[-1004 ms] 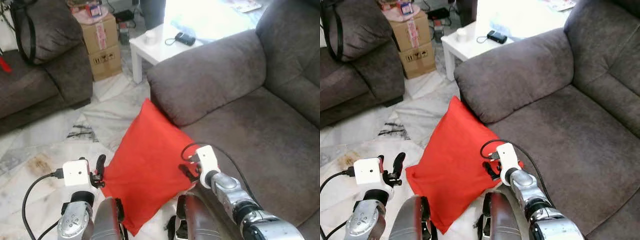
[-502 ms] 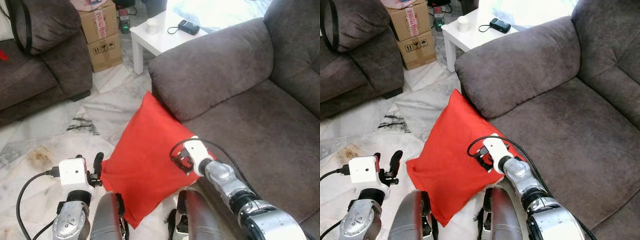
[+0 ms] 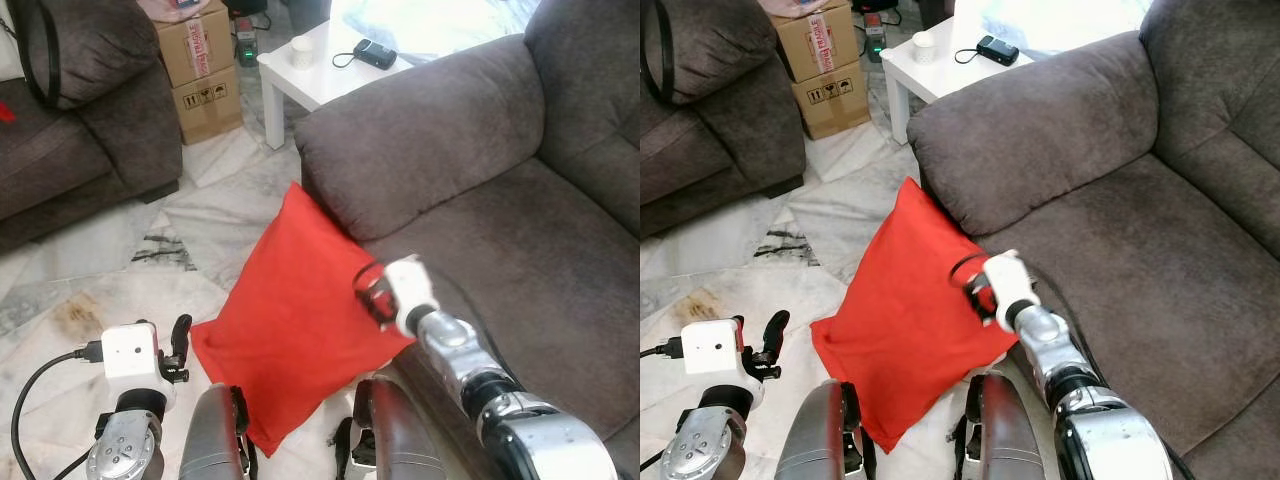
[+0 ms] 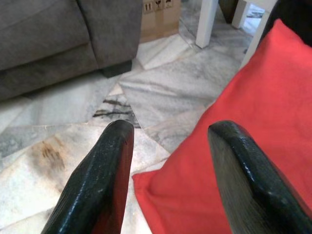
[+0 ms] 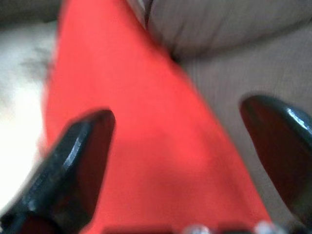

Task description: Move the pillow to the sofa from floor

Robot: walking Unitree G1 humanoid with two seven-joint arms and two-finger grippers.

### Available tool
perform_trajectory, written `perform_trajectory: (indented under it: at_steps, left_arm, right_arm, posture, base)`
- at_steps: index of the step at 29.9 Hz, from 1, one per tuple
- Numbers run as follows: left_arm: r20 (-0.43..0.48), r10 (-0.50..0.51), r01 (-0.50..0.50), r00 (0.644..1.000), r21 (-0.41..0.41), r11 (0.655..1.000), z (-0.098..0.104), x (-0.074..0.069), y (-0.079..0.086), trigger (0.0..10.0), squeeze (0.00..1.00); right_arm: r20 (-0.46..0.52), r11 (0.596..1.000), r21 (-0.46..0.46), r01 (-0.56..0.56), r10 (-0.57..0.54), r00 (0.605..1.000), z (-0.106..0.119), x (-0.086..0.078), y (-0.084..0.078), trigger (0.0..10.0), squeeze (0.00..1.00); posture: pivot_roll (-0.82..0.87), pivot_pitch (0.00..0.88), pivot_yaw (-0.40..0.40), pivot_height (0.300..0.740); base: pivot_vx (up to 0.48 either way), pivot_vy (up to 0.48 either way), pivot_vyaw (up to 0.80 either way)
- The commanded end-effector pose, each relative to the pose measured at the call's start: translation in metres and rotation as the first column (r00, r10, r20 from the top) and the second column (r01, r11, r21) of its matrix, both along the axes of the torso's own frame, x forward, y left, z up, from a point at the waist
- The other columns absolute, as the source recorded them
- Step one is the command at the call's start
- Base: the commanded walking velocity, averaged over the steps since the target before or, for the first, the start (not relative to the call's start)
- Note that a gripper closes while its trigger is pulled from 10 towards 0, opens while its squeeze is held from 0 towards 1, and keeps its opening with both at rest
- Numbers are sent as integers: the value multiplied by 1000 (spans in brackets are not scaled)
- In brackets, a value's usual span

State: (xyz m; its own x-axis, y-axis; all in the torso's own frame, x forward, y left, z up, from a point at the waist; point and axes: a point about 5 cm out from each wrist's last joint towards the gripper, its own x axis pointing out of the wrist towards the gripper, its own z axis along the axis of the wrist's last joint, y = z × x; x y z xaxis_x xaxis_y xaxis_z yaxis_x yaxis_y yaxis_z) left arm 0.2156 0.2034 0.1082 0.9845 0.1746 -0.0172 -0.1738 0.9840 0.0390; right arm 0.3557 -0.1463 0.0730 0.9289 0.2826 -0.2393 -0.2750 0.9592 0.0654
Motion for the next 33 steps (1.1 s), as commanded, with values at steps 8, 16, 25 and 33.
perform_trajectory:
  at_steps: [8,16,25,33]
  left_arm:
    - [81,21,-25,996,48,999,10,18,-2,10000,0]
    - [108,-8,1,994,65,998,12,31,-7,10000,0]
    - [122,-30,23,992,62,998,12,44,-8,10000,0]
    - [133,-27,19,991,64,998,13,48,-5,10000,0]
  right_arm:
    - [241,976,210,52,-103,965,17,-13,-24,10000,0]
    - [370,973,229,17,-103,923,36,-29,-26,10000,0]
    - [336,969,247,25,-110,935,32,-33,-17,10000,0]
    - [340,969,245,25,-109,934,37,-28,-15,10000,0]
  posture:
    - [67,211,-57,623]
    - [44,157,-24,623]
    - [44,99,2,623]
    - [51,75,3,623]
  base:
    - [0,0,0]
    - [0,0,0]
    - [0,0,0]
    - [0,0,0]
